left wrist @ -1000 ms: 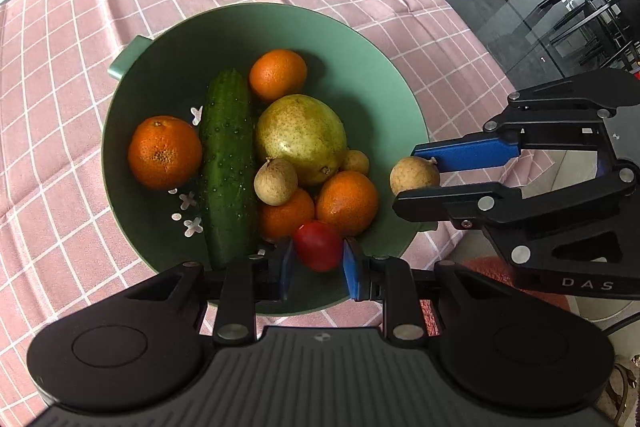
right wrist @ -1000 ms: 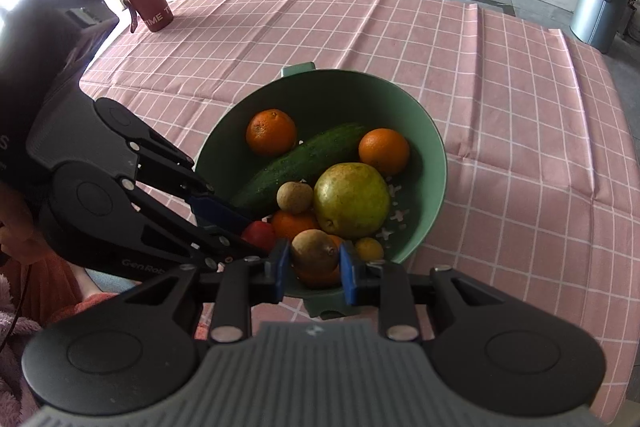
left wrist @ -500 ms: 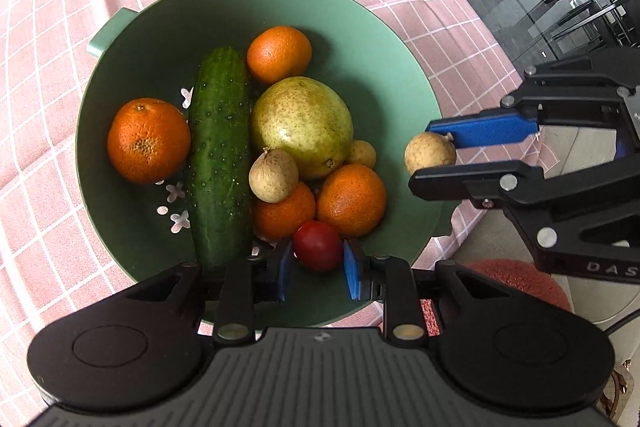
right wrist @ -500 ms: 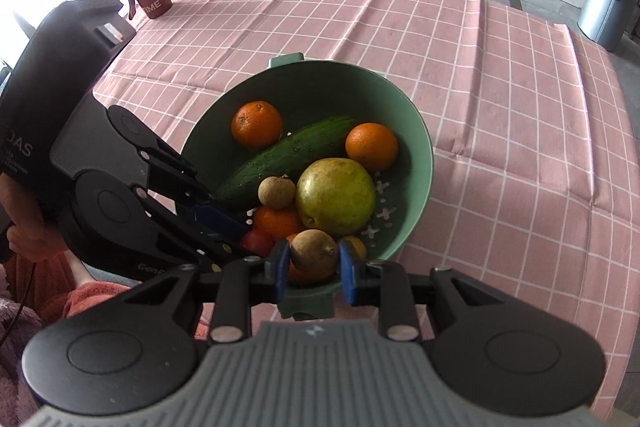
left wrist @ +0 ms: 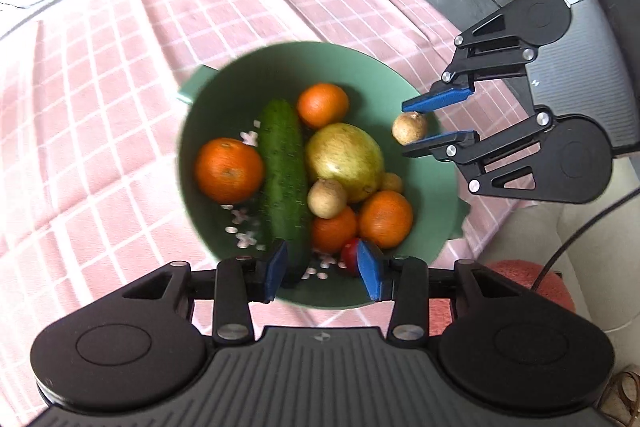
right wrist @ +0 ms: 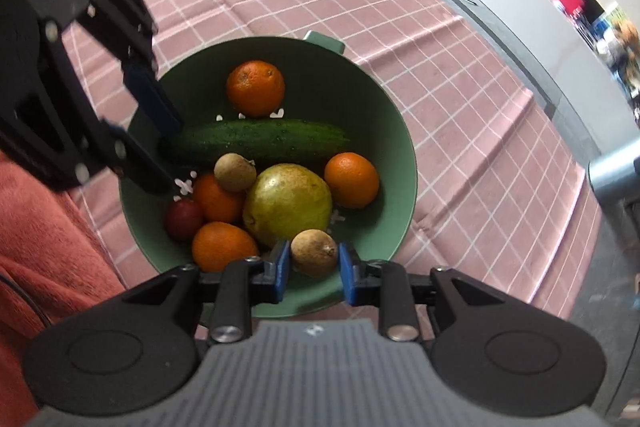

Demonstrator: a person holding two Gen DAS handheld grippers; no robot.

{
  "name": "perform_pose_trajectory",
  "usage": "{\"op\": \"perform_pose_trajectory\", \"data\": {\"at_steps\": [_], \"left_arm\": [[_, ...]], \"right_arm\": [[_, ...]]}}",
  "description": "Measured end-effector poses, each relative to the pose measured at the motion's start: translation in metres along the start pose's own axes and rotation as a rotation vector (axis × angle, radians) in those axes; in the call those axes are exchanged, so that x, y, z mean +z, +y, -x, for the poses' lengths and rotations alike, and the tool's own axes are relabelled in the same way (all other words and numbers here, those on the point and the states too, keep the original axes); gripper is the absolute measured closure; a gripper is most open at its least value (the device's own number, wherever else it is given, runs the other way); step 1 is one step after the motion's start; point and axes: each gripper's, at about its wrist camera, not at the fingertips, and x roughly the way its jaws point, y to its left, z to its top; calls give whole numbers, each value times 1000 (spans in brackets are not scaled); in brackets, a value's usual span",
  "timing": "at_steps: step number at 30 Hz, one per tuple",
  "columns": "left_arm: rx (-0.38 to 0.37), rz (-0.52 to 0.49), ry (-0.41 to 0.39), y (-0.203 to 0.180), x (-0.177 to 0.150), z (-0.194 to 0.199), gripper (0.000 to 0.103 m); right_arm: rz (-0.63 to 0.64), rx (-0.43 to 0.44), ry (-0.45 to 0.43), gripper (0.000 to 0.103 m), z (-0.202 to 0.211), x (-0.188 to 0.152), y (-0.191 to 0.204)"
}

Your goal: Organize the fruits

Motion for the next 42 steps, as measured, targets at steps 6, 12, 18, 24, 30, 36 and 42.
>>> {"op": "perform_pose_trajectory", "data": {"at_steps": [6,12,18,24,30,36,42], "left_arm": [[9,30,-55,17,-8,16,52],[17,31,-81,24,-15,25,51],[29,48,-84,28,-20,30,51],[52,38,-135,26,-31,56,51],[142,22,-274,19,-49,100,50],[331,-44,-415,0,-73,139,42],[477,-55,-514,-17,-100,165,25]], "right_arm": [[242,-25,117,81,-27,12,4],[328,-25,145,81,-42,17,3],[340,-28,162,74,-41,20,6],[350,-73,163,61,-17,26,19],[151,-82,51,51,45,41,24],[-154,-55,-157,37,117,48,48],[-457,-58,-314,28,147,40,91]]}}
